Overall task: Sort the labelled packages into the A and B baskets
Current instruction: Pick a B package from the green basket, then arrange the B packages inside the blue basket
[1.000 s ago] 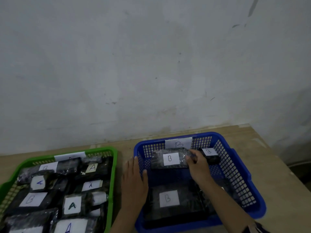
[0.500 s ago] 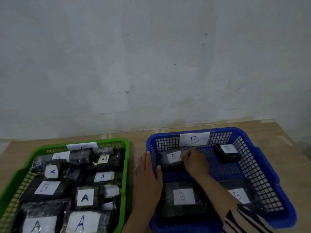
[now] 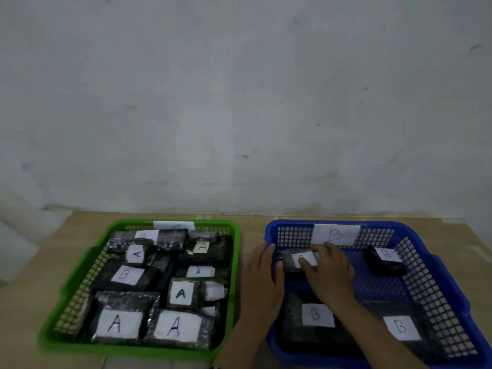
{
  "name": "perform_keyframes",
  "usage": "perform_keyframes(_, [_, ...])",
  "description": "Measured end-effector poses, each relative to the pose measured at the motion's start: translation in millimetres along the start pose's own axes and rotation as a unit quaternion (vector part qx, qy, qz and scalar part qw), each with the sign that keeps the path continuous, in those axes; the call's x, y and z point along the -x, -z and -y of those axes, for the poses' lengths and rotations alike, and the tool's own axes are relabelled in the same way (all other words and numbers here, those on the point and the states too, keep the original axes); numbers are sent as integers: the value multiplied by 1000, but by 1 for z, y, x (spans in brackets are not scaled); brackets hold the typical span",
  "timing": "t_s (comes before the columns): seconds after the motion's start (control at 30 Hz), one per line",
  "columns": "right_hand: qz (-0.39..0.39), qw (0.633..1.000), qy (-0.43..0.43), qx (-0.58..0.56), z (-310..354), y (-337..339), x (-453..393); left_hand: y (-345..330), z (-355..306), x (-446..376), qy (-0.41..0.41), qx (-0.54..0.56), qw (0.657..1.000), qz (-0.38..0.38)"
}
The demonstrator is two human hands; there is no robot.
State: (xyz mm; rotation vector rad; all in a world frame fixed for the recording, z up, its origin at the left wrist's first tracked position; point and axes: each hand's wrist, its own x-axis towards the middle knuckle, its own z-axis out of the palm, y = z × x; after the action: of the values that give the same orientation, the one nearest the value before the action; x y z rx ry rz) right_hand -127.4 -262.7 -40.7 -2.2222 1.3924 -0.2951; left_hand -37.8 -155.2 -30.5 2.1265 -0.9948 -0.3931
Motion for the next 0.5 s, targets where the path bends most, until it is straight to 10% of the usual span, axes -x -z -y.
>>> perform_keyframes(0.33, [42,992,111,-53,68,-32,47,111,61,19,-76,-73,988,-115])
perform_keyframes(0.5, [55,984,162,-51,107,-49,58,140,100,26,6,-106,993,-45])
